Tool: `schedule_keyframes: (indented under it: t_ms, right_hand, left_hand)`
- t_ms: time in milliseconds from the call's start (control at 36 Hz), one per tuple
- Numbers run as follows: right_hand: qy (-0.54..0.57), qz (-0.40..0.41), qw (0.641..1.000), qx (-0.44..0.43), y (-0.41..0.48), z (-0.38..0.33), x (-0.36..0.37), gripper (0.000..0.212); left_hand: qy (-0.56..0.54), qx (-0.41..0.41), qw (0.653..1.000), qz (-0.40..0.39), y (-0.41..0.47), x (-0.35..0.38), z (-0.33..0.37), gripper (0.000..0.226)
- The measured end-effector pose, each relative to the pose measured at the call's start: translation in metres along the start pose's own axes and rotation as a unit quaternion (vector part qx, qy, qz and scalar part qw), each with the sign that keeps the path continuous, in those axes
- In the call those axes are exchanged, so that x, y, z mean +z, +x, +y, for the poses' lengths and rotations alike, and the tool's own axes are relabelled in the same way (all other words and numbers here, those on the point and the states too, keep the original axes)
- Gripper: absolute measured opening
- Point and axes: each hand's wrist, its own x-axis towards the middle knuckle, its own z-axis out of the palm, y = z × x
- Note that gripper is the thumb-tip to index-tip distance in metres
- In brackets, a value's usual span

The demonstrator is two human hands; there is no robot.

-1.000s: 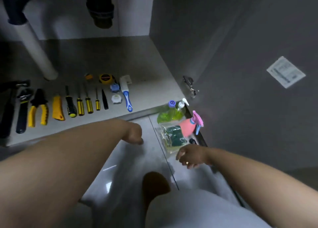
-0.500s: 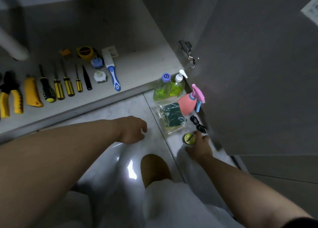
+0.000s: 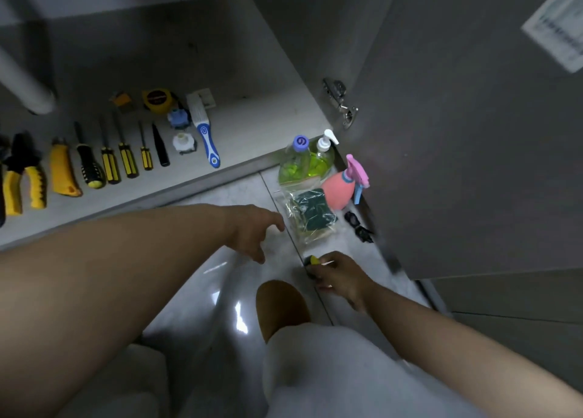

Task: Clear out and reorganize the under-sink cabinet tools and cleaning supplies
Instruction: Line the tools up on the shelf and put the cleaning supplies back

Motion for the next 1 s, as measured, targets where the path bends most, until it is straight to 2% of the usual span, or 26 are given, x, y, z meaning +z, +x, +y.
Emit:
schedule_keyframes:
  t_ms: [83,167,278,333,389,472,556,583,639,694,750,833,1000]
  right_hand:
    - [0.045,-0.121,0.992,0.005,-0.026,-0.026,-0.001,0.022]
    - [0.082,-0.173,0.982,-0.006,-0.042,-0.047,-0.001,0.015]
    - [0.129,-0.214,0.968,0.001,-0.051,-0.060,0.000,0.016]
    - [0.161,-0.224,0.961,0.008,-0.050,-0.057,-0.002,0.016]
    - [0.189,-0.224,0.956,0.013,-0.045,-0.050,-0.006,0.020]
    - [0.152,-0.145,0.978,0.016,-0.029,-0.035,-0.018,0.030]
    - [-0.002,0.037,0.999,-0.004,-0.004,-0.015,-0.031,0.018]
    - [-0.073,0.096,0.992,-0.020,0.006,-0.008,-0.036,0.019]
    - [-0.226,0.177,0.956,-0.054,0.025,0.004,-0.046,0.035]
    - [-0.316,0.194,0.927,-0.056,0.039,0.008,-0.052,0.051]
    - [-0.353,0.196,0.914,-0.044,0.050,0.007,-0.052,0.060]
    - [-0.364,0.218,0.905,-0.029,0.069,0.001,-0.049,0.067]
    - [-0.356,0.258,0.897,0.040,0.099,-0.011,-0.044,0.067]
  left_hand:
    - [-0.009,0.027,0.999,0.014,0.002,-0.003,0.013,0.087]
    - [0.005,0.061,0.998,0.027,0.000,-0.003,0.027,0.084]
    - [0.018,0.112,0.992,0.056,-0.005,-0.004,0.041,0.053]
    - [0.036,0.118,0.989,0.076,-0.006,-0.006,0.042,0.032]
    - [0.044,0.110,0.988,0.095,-0.007,-0.010,0.039,0.022]
    - [-0.004,0.091,0.986,0.140,-0.010,-0.015,0.030,0.014]
    - [-0.049,0.048,0.980,0.188,-0.010,-0.020,0.012,0.014]
    - [-0.074,0.034,0.977,0.198,-0.011,-0.021,0.006,0.014]
    - [-0.136,0.015,0.968,0.212,-0.013,-0.019,-0.008,0.010]
    - [-0.199,-0.005,0.956,0.214,-0.015,-0.016,-0.020,0.005]
    - [-0.244,-0.028,0.948,0.204,-0.018,-0.012,-0.033,0.006]
    - [-0.271,-0.066,0.944,0.174,-0.021,-0.006,-0.051,0.008]
    - [-0.306,-0.138,0.935,0.118,-0.020,-0.007,-0.067,0.014]
